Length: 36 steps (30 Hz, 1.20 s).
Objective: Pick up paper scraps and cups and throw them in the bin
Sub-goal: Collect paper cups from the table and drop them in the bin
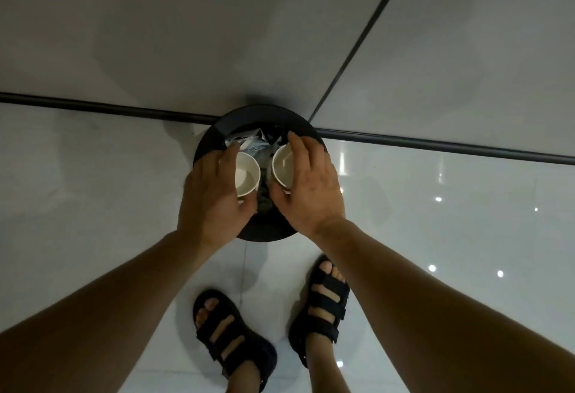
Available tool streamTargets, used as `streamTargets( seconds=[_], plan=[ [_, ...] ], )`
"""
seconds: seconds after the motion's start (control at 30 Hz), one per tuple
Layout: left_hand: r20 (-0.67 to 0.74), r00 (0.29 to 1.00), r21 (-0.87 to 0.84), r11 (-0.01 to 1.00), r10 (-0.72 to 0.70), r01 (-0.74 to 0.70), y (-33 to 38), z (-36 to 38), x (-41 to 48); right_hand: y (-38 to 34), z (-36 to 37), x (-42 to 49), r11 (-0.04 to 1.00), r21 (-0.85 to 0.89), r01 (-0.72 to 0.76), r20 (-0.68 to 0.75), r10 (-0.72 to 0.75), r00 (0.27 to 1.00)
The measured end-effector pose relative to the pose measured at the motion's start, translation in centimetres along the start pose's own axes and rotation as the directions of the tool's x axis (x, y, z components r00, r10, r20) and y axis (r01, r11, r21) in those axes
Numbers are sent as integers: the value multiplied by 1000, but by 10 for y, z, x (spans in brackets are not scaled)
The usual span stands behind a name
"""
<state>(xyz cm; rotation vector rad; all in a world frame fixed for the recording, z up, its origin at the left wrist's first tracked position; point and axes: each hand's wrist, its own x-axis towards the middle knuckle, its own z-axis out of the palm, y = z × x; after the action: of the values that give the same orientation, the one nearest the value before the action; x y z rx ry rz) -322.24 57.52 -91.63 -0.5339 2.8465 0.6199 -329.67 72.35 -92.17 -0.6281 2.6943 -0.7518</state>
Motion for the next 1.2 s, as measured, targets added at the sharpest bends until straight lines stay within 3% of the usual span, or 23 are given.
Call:
streamTargets(
  seconds=[0.1, 0.27, 0.47, 0.67, 0.87, 1.2],
  plan=[
    [-17, 1000, 136, 990, 25, -22, -3, 4, 1, 4, 9, -2, 984, -165, 70, 73, -59, 996],
    [98, 995, 257, 966, 7, -32, -14, 17, -7, 15, 20, -10, 937, -316, 147, 235, -73, 969],
    [146, 989, 270, 962, -1, -39, -16, 12, -9, 15, 12, -9, 945, -288, 154, 302, -63, 951],
    [130, 992, 252, 967, -5, -28, 9, -43, -26, -5, -42, -22, 971, -221, 95, 310, -22, 951],
    [107, 994, 231, 972, 30, -55, 65, -128, -40, -48, -127, -53, 982, -187, -23, 231, 67, 971],
    [135, 946, 235, 918, 294, -319, 179, -292, -117, -129, -313, -173, 937, -178, -299, -35, 298, 954]
  ],
)
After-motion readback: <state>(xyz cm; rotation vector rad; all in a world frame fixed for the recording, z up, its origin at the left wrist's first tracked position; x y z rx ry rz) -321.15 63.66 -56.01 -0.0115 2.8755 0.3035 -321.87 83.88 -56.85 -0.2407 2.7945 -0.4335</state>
